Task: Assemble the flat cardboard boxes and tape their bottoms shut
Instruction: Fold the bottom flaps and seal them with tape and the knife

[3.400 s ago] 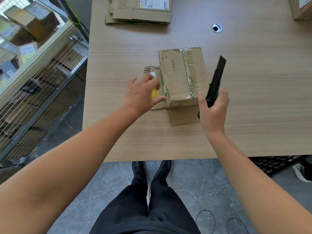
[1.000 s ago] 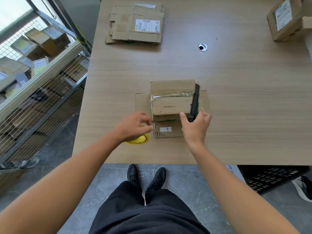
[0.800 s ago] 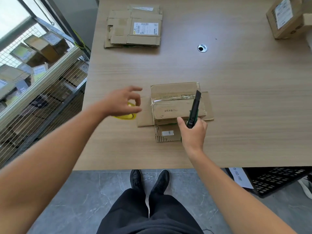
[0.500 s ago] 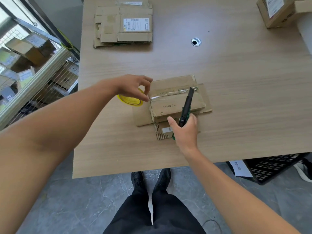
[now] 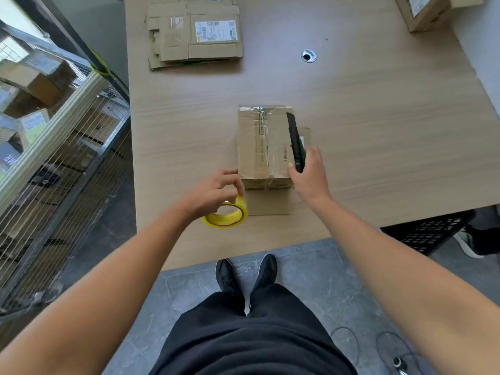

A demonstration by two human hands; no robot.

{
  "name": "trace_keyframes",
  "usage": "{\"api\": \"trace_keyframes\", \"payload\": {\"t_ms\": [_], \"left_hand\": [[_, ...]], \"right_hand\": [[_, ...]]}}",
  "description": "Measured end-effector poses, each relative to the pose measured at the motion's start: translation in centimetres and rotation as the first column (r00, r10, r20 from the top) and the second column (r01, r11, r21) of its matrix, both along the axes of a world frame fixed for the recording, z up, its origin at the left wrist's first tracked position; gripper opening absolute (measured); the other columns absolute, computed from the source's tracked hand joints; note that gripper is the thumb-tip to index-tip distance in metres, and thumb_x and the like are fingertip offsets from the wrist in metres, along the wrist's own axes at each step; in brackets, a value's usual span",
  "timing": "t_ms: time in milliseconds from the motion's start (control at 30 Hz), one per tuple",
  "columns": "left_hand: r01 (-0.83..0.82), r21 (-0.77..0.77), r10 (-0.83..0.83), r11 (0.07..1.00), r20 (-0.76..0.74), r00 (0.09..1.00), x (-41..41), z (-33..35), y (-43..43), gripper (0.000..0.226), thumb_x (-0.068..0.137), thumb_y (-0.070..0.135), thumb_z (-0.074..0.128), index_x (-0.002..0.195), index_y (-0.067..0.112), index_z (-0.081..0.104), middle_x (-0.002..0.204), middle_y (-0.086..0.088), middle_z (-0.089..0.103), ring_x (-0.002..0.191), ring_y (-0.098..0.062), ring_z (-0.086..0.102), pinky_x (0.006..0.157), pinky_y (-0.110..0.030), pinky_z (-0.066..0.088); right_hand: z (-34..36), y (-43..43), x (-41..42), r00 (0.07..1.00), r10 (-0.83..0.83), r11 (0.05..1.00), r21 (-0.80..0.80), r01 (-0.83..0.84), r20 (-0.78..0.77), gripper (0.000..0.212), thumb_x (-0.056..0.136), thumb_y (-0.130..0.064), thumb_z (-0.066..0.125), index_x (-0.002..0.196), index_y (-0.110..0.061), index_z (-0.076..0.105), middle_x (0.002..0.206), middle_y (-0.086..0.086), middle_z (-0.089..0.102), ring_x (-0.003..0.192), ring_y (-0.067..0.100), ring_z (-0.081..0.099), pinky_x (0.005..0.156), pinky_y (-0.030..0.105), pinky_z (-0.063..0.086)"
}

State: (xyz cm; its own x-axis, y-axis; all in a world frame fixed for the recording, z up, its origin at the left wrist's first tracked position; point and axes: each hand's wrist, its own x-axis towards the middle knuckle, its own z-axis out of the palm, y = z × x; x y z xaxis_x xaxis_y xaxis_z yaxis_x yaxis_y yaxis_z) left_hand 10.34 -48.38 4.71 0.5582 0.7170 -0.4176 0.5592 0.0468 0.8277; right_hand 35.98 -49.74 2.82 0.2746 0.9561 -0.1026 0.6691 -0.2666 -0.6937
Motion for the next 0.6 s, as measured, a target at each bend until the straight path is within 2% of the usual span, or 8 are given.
{"api": "trace_keyframes", "payload": {"t_ms": [67, 133, 167, 233, 300, 367, 467, 600], "left_hand": [[-0.062, -0.02, 0.063, 0.998, 0.057, 0.996, -0.5, 0.3, -0.8, 0.023, 0.063, 0.024, 0.052, 0.077, 0.028, 0.069, 0.129, -0.002, 0.054, 0.116, 0.003, 0.048, 0.058, -0.02, 0.046], [-0.15, -0.03, 0.152, 0.988, 0.129, 0.98, -1.4, 1.2, -1.2, 0.027, 0.062, 0.023, 0.048, 0.074, 0.033, 0.07, 0.134, 0.003, 0.052, 0.128, -0.003, 0.044, 0.058, -0.022, 0.049], [-0.19, -0.037, 0.194, 0.981, 0.18, 0.965, -2.0, 1.7, -1.3, 0.028, 0.062, 0.023, 0.047, 0.075, 0.033, 0.071, 0.135, 0.004, 0.052, 0.129, -0.005, 0.045, 0.056, -0.029, 0.051], [-0.229, -0.057, 0.235, 0.972, 0.292, 0.927, -2.8, 2.9, -1.7, 0.03, 0.064, 0.025, 0.046, 0.079, 0.029, 0.072, 0.137, 0.007, 0.053, 0.126, -0.007, 0.049, 0.051, -0.04, 0.05], [-0.229, -0.063, 0.235, 0.971, 0.374, 0.897, -3.1, 4.1, -2.2, 0.031, 0.064, 0.028, 0.045, 0.081, 0.028, 0.072, 0.137, 0.009, 0.054, 0.12, -0.004, 0.053, 0.045, -0.033, 0.045], [-0.225, -0.058, 0.228, 0.973, 0.42, 0.878, -3.0, 5.0, -2.6, 0.031, 0.066, 0.025, 0.044, 0.08, 0.029, 0.071, 0.136, 0.009, 0.054, 0.11, -0.003, 0.057, 0.044, -0.031, 0.043], [-0.25, -0.046, 0.244, 0.967, 0.444, 0.862, -3.3, 5.5, -3.3, 0.032, 0.067, 0.021, 0.042, 0.079, 0.03, 0.071, 0.135, 0.007, 0.055, 0.114, -0.002, 0.055, 0.051, -0.04, 0.044], [-0.262, -0.045, 0.254, 0.964, 0.447, 0.858, -3.7, 6.0, -4.1, 0.03, 0.066, 0.021, 0.044, 0.078, 0.031, 0.07, 0.129, 0.003, 0.054, 0.113, -0.009, 0.053, 0.051, -0.033, 0.046]], "right_hand": [[0.9, -0.6, -0.4, 0.999, -0.021, 0.998, 0.057, 0.018, 0.047, 0.014, 0.094, -0.009, 0.064, 0.105, -0.007, 0.055, 0.106, 0.002, 0.044, 0.094, 0.015, 0.046, 0.082, 0.025, 0.04], [2.5, -2.0, -1.2, 0.997, -0.058, 0.995, 0.083, 0.062, -0.042, 0.013, 0.094, -0.015, 0.066, 0.094, -0.021, 0.054, 0.089, -0.004, 0.05, 0.08, 0.009, 0.05, 0.07, 0.022, 0.039], [3.6, -2.9, -2.0, 0.979, -0.059, 0.996, 0.057, 0.071, -0.196, 0.016, 0.094, -0.019, 0.067, 0.09, -0.027, 0.054, 0.079, -0.007, 0.052, 0.069, 0.006, 0.051, 0.063, 0.02, 0.039], [5.5, -5.0, -4.4, 0.844, -0.055, 0.998, -0.039, 0.04, -0.533, 0.013, 0.088, -0.025, 0.074, 0.088, -0.028, 0.062, 0.065, -0.009, 0.057, 0.054, 0.01, 0.053, 0.051, 0.023, 0.041], [6.8, -6.8, -7.1, 0.737, -0.053, 0.996, -0.092, -0.012, -0.674, 0.017, 0.076, -0.033, 0.082, 0.086, -0.026, 0.07, 0.064, -0.007, 0.058, 0.05, 0.014, 0.051, 0.046, 0.026, 0.04], [7.6, -7.8, -9.6, 0.71, -0.043, 0.996, -0.089, -0.028, -0.703, 0.027, 0.069, -0.041, 0.086, 0.085, -0.024, 0.073, 0.067, -0.003, 0.06, 0.052, 0.014, 0.051, 0.047, 0.025, 0.041], [8.6, -8.2, -11.3, 0.775, -0.022, 1.0, -0.026, 0.006, -0.631, 0.036, 0.068, -0.046, 0.087, 0.086, -0.018, 0.072, 0.067, -0.008, 0.06, 0.058, 0.009, 0.052, 0.054, 0.022, 0.043], [9.4, -8.6, -12.1, 0.877, 0.056, 0.998, 0.03, -0.047, -0.477, 0.017, 0.08, -0.033, 0.085, 0.084, -0.022, 0.073, 0.069, -0.012, 0.06, 0.066, 0.006, 0.052, 0.062, 0.026, 0.042]]}}
